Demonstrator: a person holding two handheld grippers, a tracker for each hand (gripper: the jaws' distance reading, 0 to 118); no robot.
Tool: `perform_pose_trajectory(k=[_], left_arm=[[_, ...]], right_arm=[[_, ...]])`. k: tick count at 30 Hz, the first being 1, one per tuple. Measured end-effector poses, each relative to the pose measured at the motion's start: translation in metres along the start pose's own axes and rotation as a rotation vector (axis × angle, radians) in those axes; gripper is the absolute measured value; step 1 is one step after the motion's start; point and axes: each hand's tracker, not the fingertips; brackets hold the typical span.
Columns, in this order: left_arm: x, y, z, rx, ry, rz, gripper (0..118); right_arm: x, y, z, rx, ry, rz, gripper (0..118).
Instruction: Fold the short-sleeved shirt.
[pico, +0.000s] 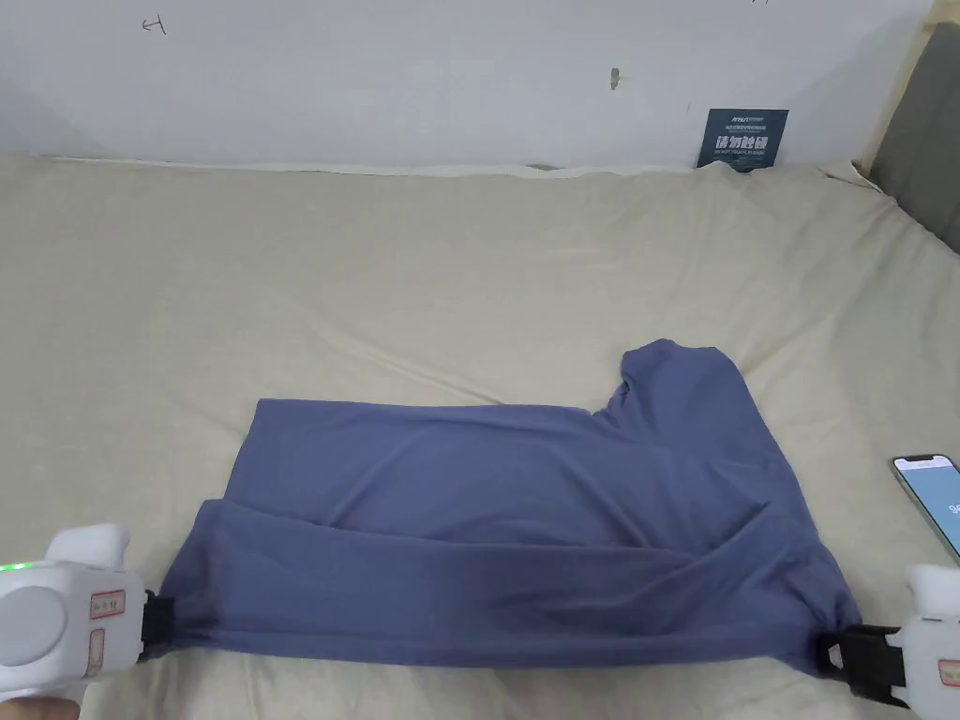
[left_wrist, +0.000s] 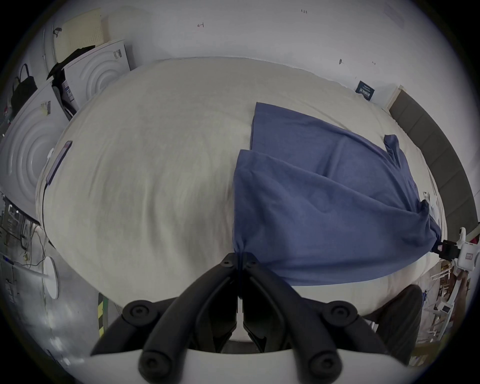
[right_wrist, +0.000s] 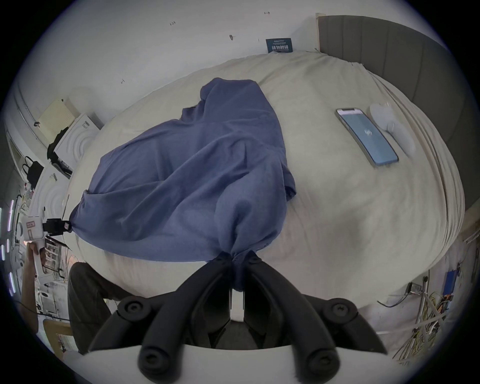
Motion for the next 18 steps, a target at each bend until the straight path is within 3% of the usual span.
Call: perform_pose_trajectory(k=[5, 6, 7, 8, 9, 10, 12, 13, 14, 15, 16, 17, 18], left_arm=[[0.007, -0.010, 0.006, -0.008, -0.003, 0.009, 0], [0.009, -0.009, 0.006, -0.002, -0.034, -0.007, 25], [0.010, -0.011, 0.009, 0.018, -0.026, -0.022, 76], [0.009, -0.012, 0.009, 0.022, 0.007, -0.033, 118], [0.008, -0.015, 0.012, 0.020, 0.056, -0.005, 114], [0.010, -0.010, 0.011, 0.035, 0.018, -0.038, 114], [-0.004, 0.009, 0.014, 0.034, 0.028, -0.050, 114], [-0.007, 0.018, 0.016, 0.044, 0.029, -0.043, 114], [-0.007, 0.028, 0.017, 0.071, 0.006, -0.045, 113], [-0.005, 0.040, 0.016, 0.091, -0.003, -0.053, 107], [0.012, 0.045, 0.031, 0.109, -0.009, -0.049, 83], [0.021, 0.056, 0.036, 0.135, -0.053, -0.042, 19], [0.030, 0.071, 0.033, 0.141, -0.086, -0.050, 0]], right_arm=[[0.007, -0.006, -0.001, -0.018, -0.004, -0.001, 11], [0.007, -0.005, 0.000, -0.007, -0.004, -0.014, 37], [0.006, -0.003, 0.003, 0.012, -0.076, -0.031, 76], [0.009, -0.003, 0.004, 0.020, -0.095, -0.023, 115], [0.014, -0.002, 0.004, 0.026, -0.056, -0.020, 115], [0.017, 0.002, 0.017, 0.081, -0.033, -0.035, 114], [0.023, 0.013, 0.030, 0.029, -0.047, -0.060, 113], [0.024, 0.019, 0.021, 0.036, -0.049, -0.064, 106], [0.024, 0.026, 0.020, 0.065, -0.049, -0.071, 91], [0.024, 0.036, 0.021, 0.110, -0.060, -0.070, 55], [0.024, 0.046, 0.020, 0.121, -0.067, -0.064, 16], [0.020, 0.051, 0.026, 0.149, -0.105, -0.112, 0], [0.018, 0.062, 0.022, 0.156, -0.121, -0.105, 0]])
